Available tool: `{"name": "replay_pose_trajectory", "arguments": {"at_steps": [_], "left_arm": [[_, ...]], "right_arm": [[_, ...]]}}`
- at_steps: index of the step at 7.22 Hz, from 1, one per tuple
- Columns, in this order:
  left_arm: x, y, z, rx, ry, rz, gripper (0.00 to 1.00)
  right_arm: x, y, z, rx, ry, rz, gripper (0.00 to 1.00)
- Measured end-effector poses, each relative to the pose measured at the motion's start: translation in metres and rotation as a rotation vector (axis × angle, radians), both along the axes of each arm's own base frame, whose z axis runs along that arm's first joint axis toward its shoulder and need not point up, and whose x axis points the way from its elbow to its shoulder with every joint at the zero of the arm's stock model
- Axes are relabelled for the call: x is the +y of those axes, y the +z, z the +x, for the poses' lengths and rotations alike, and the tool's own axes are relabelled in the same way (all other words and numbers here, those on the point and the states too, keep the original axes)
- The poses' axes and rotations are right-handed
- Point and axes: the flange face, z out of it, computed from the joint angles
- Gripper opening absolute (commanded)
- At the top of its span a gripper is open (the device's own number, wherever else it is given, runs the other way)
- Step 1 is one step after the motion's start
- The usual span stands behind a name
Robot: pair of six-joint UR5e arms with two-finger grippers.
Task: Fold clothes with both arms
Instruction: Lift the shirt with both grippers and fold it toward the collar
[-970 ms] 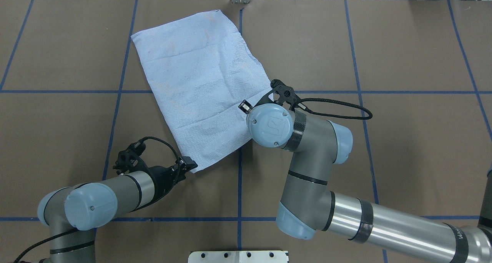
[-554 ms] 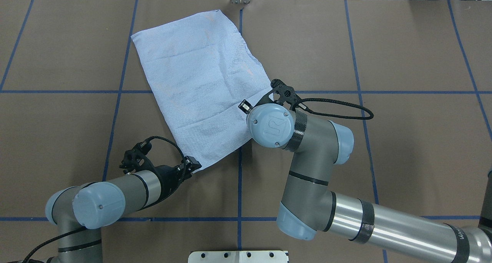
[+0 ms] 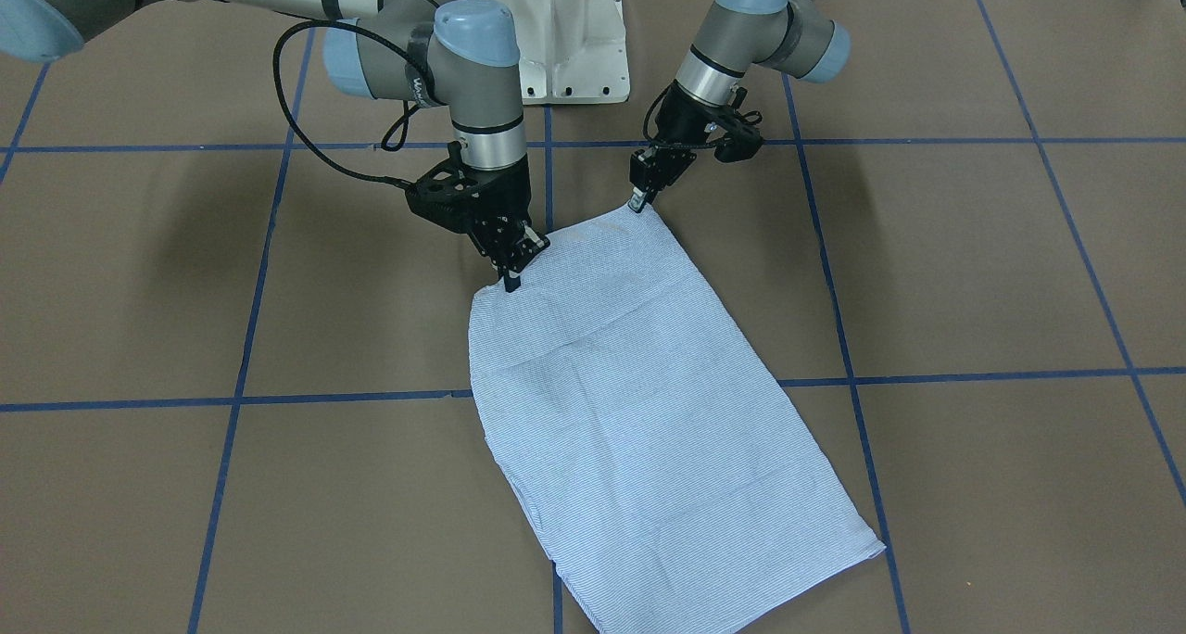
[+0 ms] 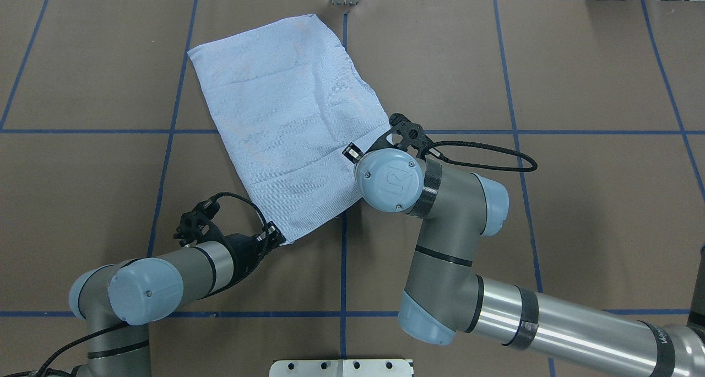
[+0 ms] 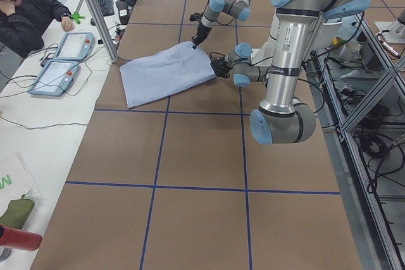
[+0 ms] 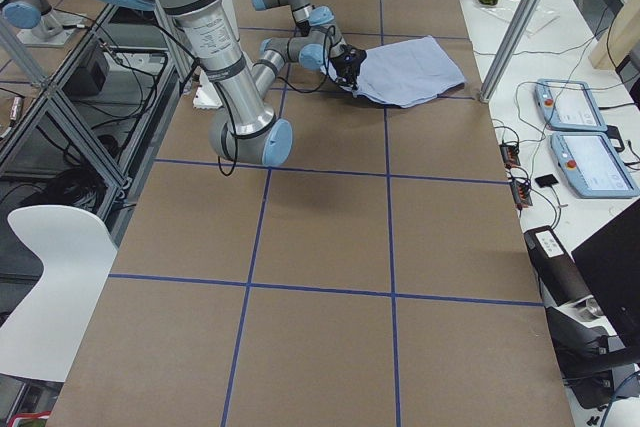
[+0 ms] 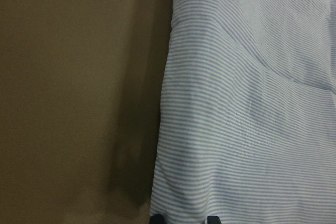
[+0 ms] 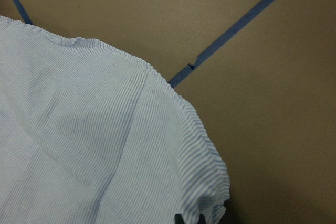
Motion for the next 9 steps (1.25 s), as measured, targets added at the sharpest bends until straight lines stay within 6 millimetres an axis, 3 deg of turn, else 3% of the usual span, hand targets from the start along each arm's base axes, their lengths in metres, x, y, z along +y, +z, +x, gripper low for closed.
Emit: {"name": "replay_pose_trajectory", "arguments": {"at_steps": [2,3,5,7,8,9], "left_arm": [[0.0,-0.021,-0.009,0.042,-0.003,0.011,0.0],[0.003,-0.04,-0.022,0.083,-0.002,0.021,0.0],[0.014,-0.09,-0.062,0.173,0.017,0.042,0.0],[0.032,-0.137,-0.109,0.165,0.067,0.028,0.0],[0.037,-0.151,-0.127,0.148,0.094,0.023,0.0],[0.035,-0.158,-0.138,0.114,0.114,0.036,0.0]], "right_arm": [[0.014,0.009,0.027,-0.014,-0.003,0.008,0.0],[0.03,0.007,0.044,-0.024,-0.01,0.017,0.0],[0.091,-0.02,0.079,-0.029,-0.049,0.034,0.0],[0.151,-0.061,0.137,-0.041,-0.085,0.011,0.0],[0.166,-0.069,0.158,-0.034,-0.095,-0.002,0.0],[0.171,-0.071,0.164,-0.024,-0.1,-0.006,0.0]]}}
